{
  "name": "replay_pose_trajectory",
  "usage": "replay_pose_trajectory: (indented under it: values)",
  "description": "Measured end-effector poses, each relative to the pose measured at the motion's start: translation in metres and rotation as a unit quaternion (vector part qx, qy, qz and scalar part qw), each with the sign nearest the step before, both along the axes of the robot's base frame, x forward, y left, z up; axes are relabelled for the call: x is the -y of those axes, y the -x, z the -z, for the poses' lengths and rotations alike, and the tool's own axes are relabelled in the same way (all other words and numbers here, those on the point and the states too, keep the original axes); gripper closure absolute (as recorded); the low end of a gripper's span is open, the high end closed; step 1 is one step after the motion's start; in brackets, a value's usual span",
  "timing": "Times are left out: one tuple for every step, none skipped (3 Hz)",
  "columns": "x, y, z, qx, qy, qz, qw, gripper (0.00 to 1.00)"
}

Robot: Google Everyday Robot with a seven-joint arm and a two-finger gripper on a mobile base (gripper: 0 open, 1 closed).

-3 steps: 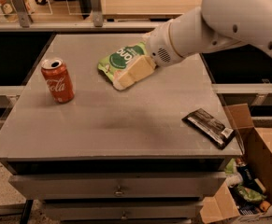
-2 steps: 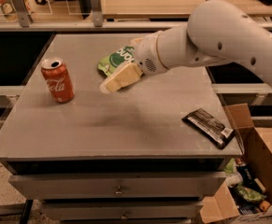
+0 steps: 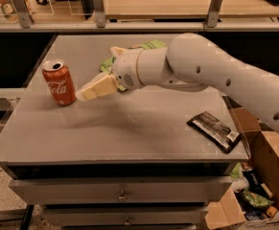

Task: Knock coke can over

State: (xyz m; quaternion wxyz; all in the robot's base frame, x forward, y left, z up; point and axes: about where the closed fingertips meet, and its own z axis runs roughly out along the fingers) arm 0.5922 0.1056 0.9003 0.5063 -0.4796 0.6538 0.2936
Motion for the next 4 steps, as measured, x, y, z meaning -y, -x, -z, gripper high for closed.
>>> replay_pose_trajectory:
  values:
    - [-0.028,-0.001,0.008,0.004,-0.028,-0.017,0.9995,0.00]
    - [-0.051,-0.001,0.013,0.003,-0.047,-0.031,0.9984,0.00]
    - [-0.071,-0.003,0.017,0.002,-0.061,-0.046,0.9970,0.00]
    - [-0.087,-0.006,0.025,-0.007,-0.075,-0.055,0.9956,0.00]
